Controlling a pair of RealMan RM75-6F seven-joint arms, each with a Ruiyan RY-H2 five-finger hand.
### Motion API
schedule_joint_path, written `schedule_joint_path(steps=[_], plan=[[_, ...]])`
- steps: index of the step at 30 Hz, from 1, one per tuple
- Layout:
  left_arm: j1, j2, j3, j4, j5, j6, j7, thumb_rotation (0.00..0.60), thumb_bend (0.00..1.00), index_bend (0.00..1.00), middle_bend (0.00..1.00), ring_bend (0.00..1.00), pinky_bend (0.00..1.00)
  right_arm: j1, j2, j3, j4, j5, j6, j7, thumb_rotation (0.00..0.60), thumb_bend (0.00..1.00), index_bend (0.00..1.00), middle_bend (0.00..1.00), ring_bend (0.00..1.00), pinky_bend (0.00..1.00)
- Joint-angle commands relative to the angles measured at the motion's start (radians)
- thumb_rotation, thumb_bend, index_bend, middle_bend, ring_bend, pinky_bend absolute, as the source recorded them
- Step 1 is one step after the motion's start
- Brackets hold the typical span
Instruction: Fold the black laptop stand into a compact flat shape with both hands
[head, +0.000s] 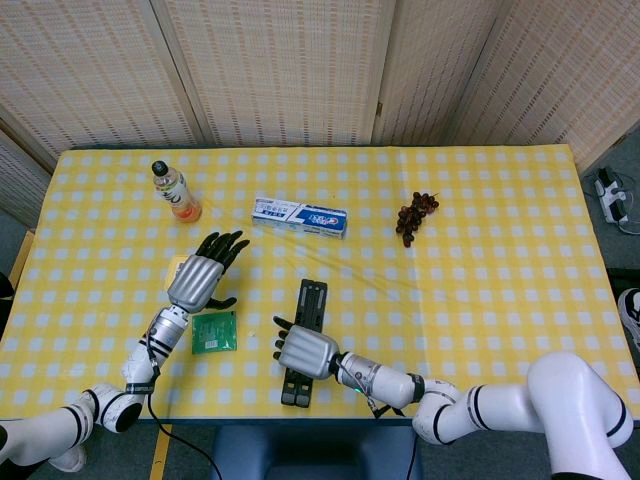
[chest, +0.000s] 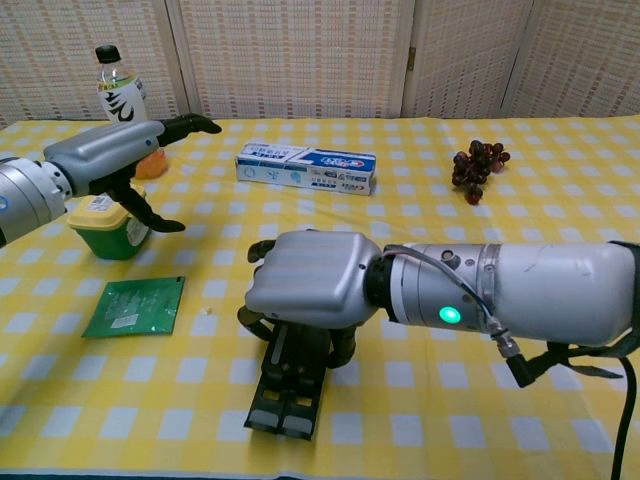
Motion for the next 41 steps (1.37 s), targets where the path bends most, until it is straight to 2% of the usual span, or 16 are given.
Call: schedule_joint_path(steps=[1,2,6,8,12,14,20,24,32,41], plan=[[0.001,0.005,-0.003,-0.011,-0.002,0.003,0.007,0.6,0.19,0.0,0.0,0.0,0.0,-0.004,0.008,-0.011,0.007,-0.017,0.016,0.016,0.6,0.22,0.57,0.49,0.31,0.1],[0.003,0.011,-0.005,-0.02,-0.004,0.005,0.011,0.6,0.19,0.0,0.0,0.0,0.0,-0.007,0.012,-0.013,0.006,-0.013,0.016,0.014,0.6,0.22,0.52,0.45,0.29,0.1],[0.026,0.049,-0.016,-0.079,-0.012,0.043,0.03,0.6,0.19,0.0,0.0,0.0,0.0,-0.046,0.03,-0.014,-0.027,0.023,0.07,-0.014,0.6,0.22,0.13,0.15,0.12,0.04],[0.04,0.079,-0.02,-0.113,-0.023,0.055,0.053,0.6,0.19,0.0,0.0,0.0,0.0,-0.08,0.043,-0.012,-0.049,0.029,0.128,-0.002,0.6,0.22,0.02,0.07,0.09,0.04],[0.074,0.168,-0.02,-0.223,-0.075,0.055,0.128,0.6,0.19,0.0,0.0,0.0,0.0,-0.155,0.101,-0.008,-0.105,0.035,0.251,0.025,0.6,0.22,0.0,0.05,0.09,0.04],[0.102,0.204,-0.022,-0.267,-0.089,0.092,0.166,0.6,0.2,0.0,0.0,0.0,0.0,-0.207,0.149,-0.011,-0.148,0.041,0.328,0.028,0.6,0.22,0.0,0.05,0.09,0.04],[0.189,0.282,-0.011,-0.338,-0.12,0.188,0.221,0.6,0.22,0.0,0.0,0.0,0.0,-0.366,0.305,-0.041,-0.254,0.069,0.523,0.048,0.6,0.22,0.0,0.06,0.09,0.04],[0.248,0.316,0.002,-0.356,-0.123,0.256,0.236,0.6,0.23,0.01,0.0,0.0,0.0,-0.465,0.387,-0.07,-0.282,0.079,0.62,0.103,0.6,0.22,0.0,0.07,0.09,0.04],[0.386,0.353,0.06,-0.377,-0.092,0.391,0.201,0.6,0.23,0.02,0.0,0.0,0.0,-0.646,0.496,-0.119,-0.237,0.086,0.752,0.314,0.6,0.22,0.0,0.04,0.08,0.04],[0.507,0.347,0.123,-0.392,-0.015,0.512,0.184,0.6,0.23,0.01,0.0,0.0,0.0,-0.781,0.512,-0.137,-0.154,0.047,0.835,0.517,0.6,0.22,0.0,0.03,0.08,0.04]])
